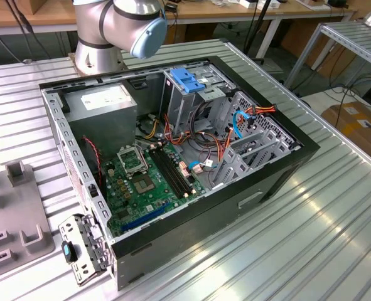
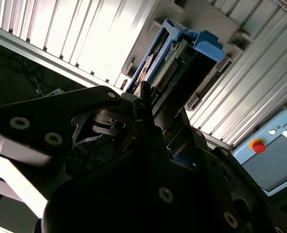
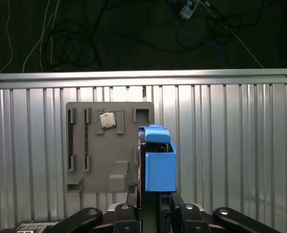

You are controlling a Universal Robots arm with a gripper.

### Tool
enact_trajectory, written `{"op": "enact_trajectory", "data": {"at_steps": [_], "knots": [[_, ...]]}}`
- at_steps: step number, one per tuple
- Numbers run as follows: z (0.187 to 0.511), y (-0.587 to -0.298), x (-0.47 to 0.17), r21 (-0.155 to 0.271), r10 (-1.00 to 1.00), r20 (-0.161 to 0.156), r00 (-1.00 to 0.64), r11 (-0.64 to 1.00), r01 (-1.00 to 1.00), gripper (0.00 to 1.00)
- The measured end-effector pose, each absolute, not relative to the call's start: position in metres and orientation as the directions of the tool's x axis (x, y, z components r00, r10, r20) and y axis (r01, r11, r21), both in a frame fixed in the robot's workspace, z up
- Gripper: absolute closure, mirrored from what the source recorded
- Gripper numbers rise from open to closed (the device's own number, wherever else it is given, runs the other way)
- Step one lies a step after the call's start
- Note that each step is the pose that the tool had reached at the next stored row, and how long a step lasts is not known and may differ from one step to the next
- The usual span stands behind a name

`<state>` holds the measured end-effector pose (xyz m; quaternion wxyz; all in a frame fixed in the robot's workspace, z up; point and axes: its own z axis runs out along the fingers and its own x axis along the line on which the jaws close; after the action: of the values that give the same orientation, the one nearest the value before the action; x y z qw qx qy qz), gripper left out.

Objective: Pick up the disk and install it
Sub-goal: 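Pick up the disk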

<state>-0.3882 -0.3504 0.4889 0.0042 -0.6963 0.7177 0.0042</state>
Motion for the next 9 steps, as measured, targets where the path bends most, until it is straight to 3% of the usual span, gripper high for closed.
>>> {"op": "enact_trajectory", "data": {"at_steps": [9], "knots": [[0.489, -0.350, -0.345, 0.000, -0.999, -0.012, -0.030, 0.030, -1.000, 0.65]]}}
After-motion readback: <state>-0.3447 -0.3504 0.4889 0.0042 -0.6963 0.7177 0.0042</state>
